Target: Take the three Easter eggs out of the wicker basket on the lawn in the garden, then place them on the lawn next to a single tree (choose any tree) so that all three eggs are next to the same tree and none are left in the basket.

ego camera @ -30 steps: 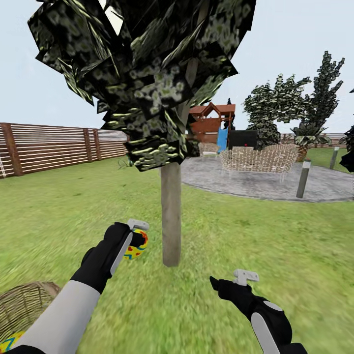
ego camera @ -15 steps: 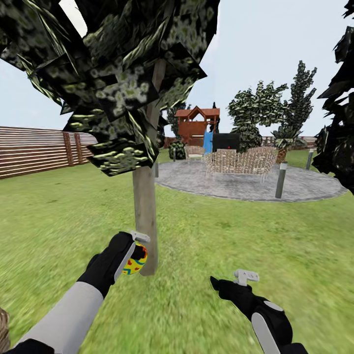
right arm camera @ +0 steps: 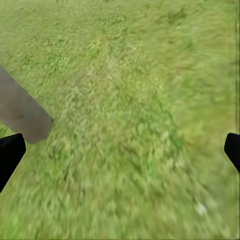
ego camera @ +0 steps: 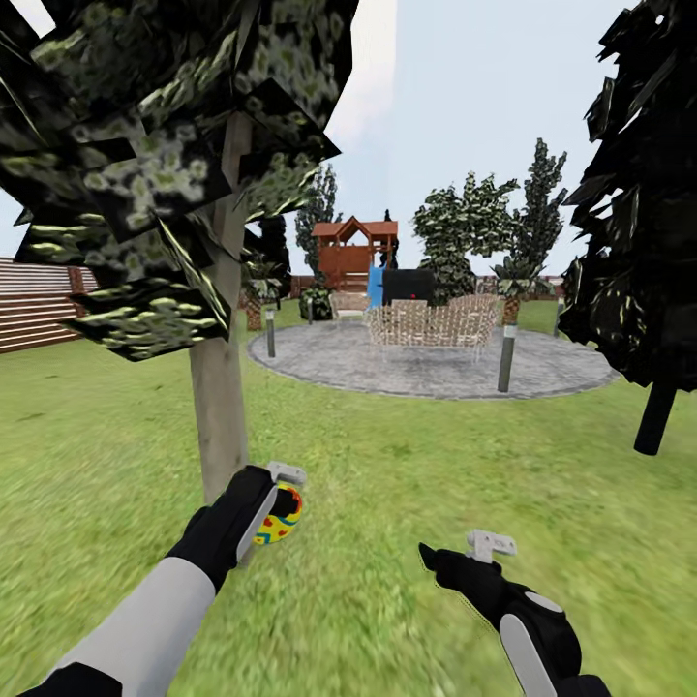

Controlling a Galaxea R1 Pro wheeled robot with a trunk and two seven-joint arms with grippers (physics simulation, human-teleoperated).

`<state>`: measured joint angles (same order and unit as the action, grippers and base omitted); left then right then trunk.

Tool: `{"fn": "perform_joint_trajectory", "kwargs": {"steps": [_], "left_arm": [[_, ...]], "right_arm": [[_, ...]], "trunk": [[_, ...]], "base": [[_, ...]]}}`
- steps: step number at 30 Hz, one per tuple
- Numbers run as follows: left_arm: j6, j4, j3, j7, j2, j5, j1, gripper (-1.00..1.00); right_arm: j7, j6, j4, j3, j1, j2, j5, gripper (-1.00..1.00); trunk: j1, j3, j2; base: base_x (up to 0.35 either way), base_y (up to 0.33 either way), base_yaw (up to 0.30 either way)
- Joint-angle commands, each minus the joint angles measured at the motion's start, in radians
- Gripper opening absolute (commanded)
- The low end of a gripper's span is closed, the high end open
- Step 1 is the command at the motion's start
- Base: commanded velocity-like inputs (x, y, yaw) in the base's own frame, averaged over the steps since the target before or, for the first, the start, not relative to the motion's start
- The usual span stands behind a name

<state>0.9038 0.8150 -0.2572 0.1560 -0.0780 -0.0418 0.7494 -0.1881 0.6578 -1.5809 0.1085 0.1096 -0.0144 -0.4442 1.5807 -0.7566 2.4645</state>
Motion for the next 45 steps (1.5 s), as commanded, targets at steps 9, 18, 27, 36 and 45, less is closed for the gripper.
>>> {"fn": "perform_joint_trajectory", "kwargs": {"steps": [9,18,27,36,45], "left_arm": [[-0.004,-0.002,-0.002,0.009,-0.007,-0.004,0.001,-1.0],[-0.005,-0.002,-0.002,0.01,-0.009,-0.01,0.001,-1.0],[-0.019,-0.053,-0.001,0.01,-0.029,-0.02,0.005,-1.0],[-0.025,-0.086,0.0,0.009,-0.031,-0.024,0.007,-1.0],[-0.045,-0.16,0.001,-0.001,-0.032,-0.026,0.014,-1.0]], "right_arm": [[-0.01,0.002,0.0,0.002,0.001,-0.001,-0.007,1.0],[-0.011,0.002,0.001,0.002,0.001,-0.001,-0.007,1.0],[-0.011,0.002,0.001,0.002,0.001,-0.001,-0.005,1.0],[-0.011,0.002,0.001,0.003,0.001,-0.001,-0.005,1.0],[-0.011,0.002,0.001,0.003,0.001,-0.001,-0.005,1.0]], "trunk": [[0.0,0.006,0.001],[0.0,0.01,0.001],[0.0,0.02,0.001],[0.0,0.029,0.001],[0.0,0.038,0.001]], "base": [[0.19,-0.285,-0.123],[0.204,-0.27,0.078],[0.206,-0.256,0.228],[0.141,-0.066,0.24],[0.019,-0.001,0.241]]}}
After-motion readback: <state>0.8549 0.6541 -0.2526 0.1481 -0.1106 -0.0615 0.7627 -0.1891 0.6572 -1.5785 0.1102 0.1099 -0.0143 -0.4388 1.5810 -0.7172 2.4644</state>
